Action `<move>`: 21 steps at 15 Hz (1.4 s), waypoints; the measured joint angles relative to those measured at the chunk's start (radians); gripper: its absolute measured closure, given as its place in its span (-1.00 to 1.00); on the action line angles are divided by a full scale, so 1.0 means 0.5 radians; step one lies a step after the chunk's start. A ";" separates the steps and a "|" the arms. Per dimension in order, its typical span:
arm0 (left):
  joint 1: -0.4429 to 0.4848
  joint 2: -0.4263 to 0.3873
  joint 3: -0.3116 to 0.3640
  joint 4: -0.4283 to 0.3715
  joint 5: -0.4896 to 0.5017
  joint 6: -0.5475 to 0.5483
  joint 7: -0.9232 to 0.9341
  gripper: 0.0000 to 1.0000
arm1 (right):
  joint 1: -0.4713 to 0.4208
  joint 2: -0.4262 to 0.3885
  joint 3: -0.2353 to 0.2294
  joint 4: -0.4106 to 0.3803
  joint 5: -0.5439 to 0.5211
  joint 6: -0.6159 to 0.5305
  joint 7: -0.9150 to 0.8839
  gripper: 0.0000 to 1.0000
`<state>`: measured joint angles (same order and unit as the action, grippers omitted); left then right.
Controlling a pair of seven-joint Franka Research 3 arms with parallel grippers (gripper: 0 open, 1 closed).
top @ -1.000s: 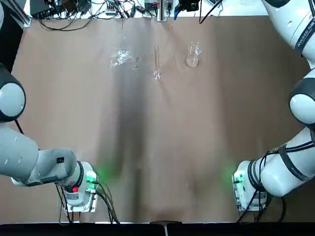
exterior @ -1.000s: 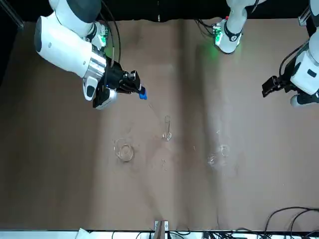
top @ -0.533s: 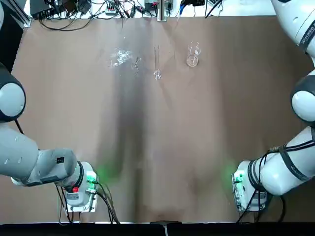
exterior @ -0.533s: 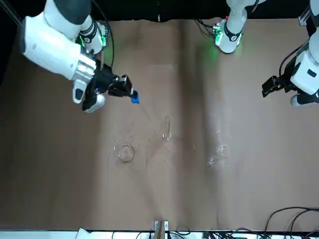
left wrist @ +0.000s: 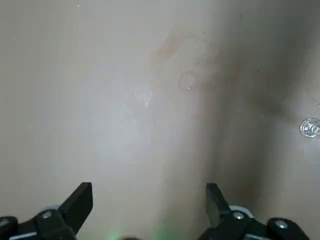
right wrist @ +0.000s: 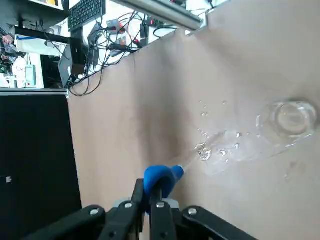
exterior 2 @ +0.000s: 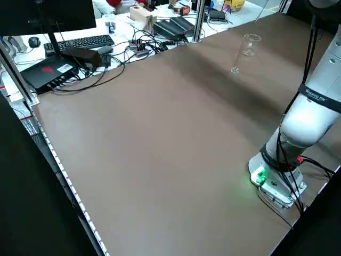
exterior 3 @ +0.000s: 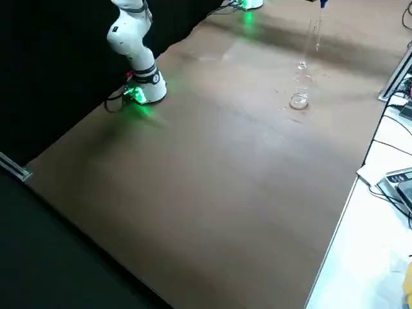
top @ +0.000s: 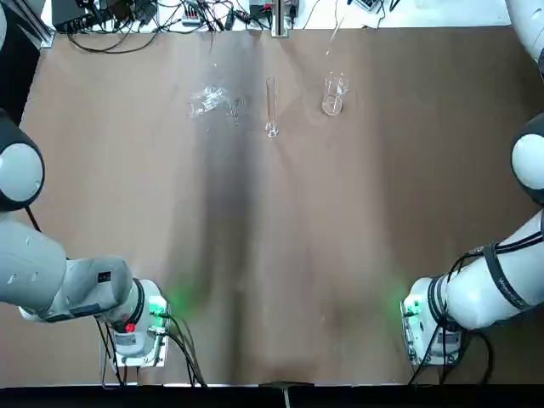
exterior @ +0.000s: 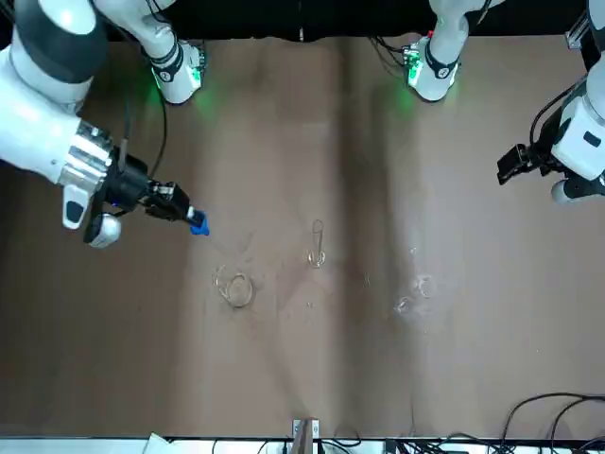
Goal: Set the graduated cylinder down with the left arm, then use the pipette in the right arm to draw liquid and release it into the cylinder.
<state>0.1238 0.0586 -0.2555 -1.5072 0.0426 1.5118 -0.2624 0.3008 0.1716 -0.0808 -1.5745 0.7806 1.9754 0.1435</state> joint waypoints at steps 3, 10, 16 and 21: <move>0.000 0.000 0.000 0.000 0.000 0.000 0.000 -1.00 | -0.076 0.023 0.000 -0.015 0.000 -0.017 -0.133 0.87; 0.000 0.000 0.000 0.000 0.000 0.000 0.000 -1.00 | -0.127 0.132 0.000 -0.150 0.000 -0.020 -0.442 0.87; 0.000 0.000 0.000 0.000 0.000 0.000 0.000 -1.00 | -0.129 0.231 0.004 -0.202 0.000 -0.020 -0.560 0.87; 0.000 0.000 0.000 0.000 0.000 0.000 0.000 -1.00 | -0.122 0.390 0.015 -0.203 -0.001 0.048 -0.596 0.87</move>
<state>0.1238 0.0586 -0.2557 -1.5069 0.0426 1.5118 -0.2624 0.2401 0.3666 -0.0732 -1.6761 0.7802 1.9993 -0.1544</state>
